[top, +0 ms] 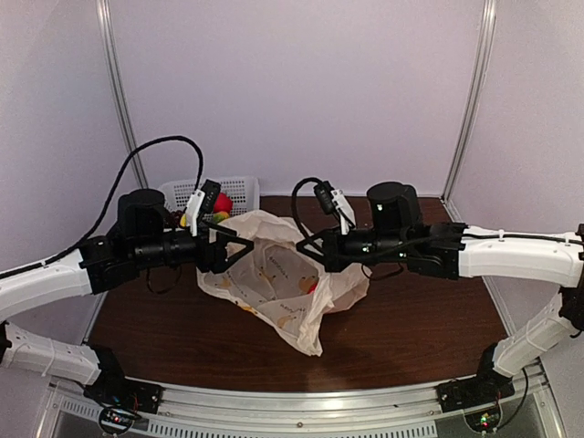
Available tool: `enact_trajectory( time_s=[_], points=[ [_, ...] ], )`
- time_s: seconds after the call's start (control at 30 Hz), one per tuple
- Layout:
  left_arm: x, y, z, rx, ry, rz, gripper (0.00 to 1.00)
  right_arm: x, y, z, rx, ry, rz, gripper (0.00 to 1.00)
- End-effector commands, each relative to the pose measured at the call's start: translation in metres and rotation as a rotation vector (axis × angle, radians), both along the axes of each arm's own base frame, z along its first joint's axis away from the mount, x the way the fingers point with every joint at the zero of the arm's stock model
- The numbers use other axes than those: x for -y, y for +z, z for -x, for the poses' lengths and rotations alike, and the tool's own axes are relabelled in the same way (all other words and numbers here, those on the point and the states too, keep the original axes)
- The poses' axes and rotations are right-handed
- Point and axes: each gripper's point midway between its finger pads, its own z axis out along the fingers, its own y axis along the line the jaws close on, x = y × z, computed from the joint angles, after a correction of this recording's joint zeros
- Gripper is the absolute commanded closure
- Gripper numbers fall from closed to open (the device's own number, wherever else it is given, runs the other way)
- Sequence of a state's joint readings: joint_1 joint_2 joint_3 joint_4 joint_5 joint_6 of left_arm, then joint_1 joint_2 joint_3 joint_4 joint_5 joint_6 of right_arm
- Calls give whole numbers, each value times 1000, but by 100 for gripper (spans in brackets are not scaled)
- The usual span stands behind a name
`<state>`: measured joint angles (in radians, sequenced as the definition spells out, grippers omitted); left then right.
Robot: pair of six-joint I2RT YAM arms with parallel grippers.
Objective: Untie the knot of the plastic bag and take out the fruit
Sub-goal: Adjust the bag opening for the takeout bag.
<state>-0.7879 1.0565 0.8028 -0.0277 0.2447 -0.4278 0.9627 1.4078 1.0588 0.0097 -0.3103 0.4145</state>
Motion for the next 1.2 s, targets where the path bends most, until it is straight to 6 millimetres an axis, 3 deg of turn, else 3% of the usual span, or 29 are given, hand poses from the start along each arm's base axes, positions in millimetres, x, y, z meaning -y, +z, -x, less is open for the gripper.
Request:
enact_trajectory(
  time_s=[0.0,0.17,0.33,0.57,0.73,0.77,0.8,0.93,1.1,1.17],
  points=[
    [-15,-1,-24,23,151,-66,22,-11,18,10,43,73,-25,100],
    [-37,28,-36,112,245,-144,8,-11,18,9,56,71,-17,100],
    [-55,14,-55,72,280,-242,3,-12,16,10,53,77,-13,100],
    [-34,-5,-56,-8,134,-231,3,-8,13,8,57,64,5,100],
    [-36,-14,-64,-20,130,-246,3,-7,11,9,54,63,14,100],
    [-37,-14,-64,-24,127,-242,9,-7,11,9,55,61,14,100],
    [-37,-14,-65,-26,124,-237,23,-6,11,9,57,56,16,100],
    [-37,-20,-67,-38,130,-241,57,-2,12,8,55,41,16,100],
    [-36,-29,-71,-61,131,-256,84,7,10,7,51,2,39,98],
    [-36,-28,-71,-57,137,-250,96,13,7,6,50,-31,57,89]
  ],
)
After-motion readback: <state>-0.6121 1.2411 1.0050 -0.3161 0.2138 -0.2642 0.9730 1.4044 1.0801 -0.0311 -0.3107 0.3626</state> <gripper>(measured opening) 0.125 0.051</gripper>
